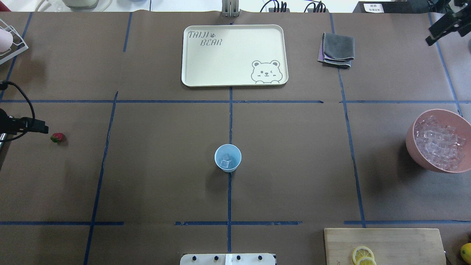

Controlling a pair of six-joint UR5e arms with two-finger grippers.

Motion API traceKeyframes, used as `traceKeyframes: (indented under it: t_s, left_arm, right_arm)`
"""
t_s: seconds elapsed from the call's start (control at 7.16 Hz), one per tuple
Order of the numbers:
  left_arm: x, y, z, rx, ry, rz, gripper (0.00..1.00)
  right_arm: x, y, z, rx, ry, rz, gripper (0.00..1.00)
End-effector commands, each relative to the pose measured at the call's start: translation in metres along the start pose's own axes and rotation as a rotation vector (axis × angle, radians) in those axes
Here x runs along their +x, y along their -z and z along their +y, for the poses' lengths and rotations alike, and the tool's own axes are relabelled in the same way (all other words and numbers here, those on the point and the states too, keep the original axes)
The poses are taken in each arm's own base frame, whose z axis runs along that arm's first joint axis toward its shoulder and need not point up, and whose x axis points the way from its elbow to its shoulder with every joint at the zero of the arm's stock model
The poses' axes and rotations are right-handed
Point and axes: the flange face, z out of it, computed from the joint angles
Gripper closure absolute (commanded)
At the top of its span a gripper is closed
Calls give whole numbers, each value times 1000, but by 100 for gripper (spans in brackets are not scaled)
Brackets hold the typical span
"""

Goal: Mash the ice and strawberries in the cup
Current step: 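Raise the right gripper away from the cup while the left gripper moves toward the strawberry, then lower the left gripper onto the red strawberry and grasp it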

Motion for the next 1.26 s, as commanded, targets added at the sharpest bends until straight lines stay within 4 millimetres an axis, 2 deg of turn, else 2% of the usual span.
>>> traceKeyframes:
  t_s: [0.0, 0.28, 0.42, 0.56, 1.12]
  left_arm:
    - [17, -17, -1, 3, -6, 5, 2]
    - [20, -34, -8, -7, -8, -4, 2]
    - [24, -43, -15, -8, -10, -7, 2]
    - [24, -50, -19, -13, -8, -12, 2]
    - [9, -61, -15, -31, 1, -39, 2]
  right_arm:
    - [91, -7, 48, -27, 18, -12, 1]
    - [129, -17, 96, -42, -43, -35, 1]
    - [148, -33, 129, -22, -56, -45, 1]
    - [157, -41, 149, -9, -62, -43, 1]
    - [156, -41, 150, -8, -85, -44, 1]
